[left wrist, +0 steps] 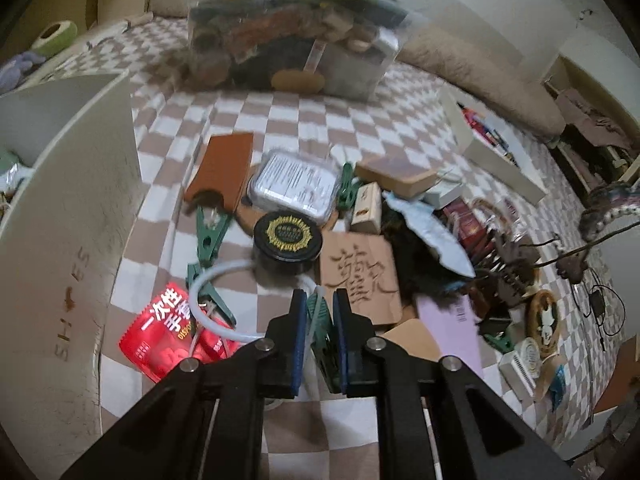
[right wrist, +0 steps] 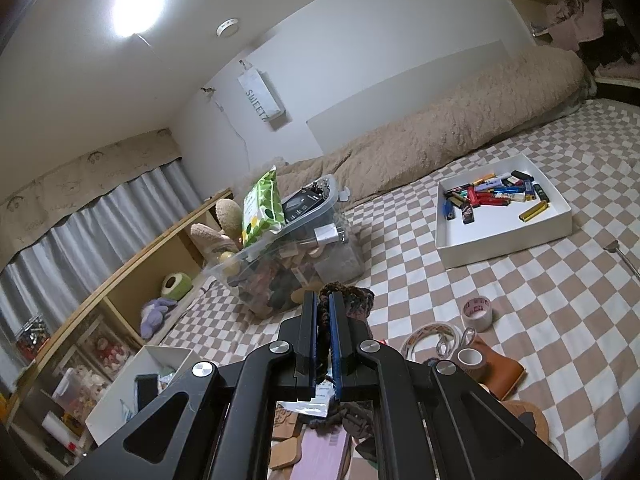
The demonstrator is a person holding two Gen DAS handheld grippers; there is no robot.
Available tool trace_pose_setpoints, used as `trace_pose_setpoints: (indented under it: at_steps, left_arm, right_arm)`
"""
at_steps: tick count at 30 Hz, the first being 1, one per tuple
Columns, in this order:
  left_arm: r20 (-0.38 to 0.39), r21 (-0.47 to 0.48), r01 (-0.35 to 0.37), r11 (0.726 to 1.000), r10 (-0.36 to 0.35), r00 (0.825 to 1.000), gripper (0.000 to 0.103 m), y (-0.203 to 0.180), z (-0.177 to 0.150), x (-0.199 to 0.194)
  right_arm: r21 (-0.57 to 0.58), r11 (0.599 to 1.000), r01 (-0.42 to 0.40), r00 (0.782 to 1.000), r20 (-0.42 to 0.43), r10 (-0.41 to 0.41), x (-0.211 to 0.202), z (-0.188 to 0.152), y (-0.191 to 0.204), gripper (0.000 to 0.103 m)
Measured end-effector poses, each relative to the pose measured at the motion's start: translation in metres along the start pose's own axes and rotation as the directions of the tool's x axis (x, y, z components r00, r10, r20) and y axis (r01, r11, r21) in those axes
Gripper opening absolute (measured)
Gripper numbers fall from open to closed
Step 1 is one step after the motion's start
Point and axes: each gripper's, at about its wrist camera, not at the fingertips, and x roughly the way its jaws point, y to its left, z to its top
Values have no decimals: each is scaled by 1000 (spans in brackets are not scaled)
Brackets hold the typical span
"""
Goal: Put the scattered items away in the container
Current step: 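Lift and carry the clothespin and scrunchie with both tools toward the white box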
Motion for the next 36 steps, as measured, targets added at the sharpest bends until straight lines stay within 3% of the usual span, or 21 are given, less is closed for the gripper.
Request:
trace_pose_setpoints:
  at_steps: [19, 28, 36]
  left_arm:
    - [155, -9, 133, 991, -130, 979, 13, -5, 12, -51]
    - [197, 6, 152, 988, -150, 969, 13, -9, 14, -65]
    - [271, 44, 120, 992, -127, 954, 13, -14, 16, -87]
  right_arm:
    - [-32, 999, -26, 1000, 14, 26, -6, 1, 14, 7]
    - [-44, 998, -35, 999, 10, 36, -6, 0, 18, 7]
    - [-68, 995, -69, 997, 29, 71, -13, 3, 33, 7]
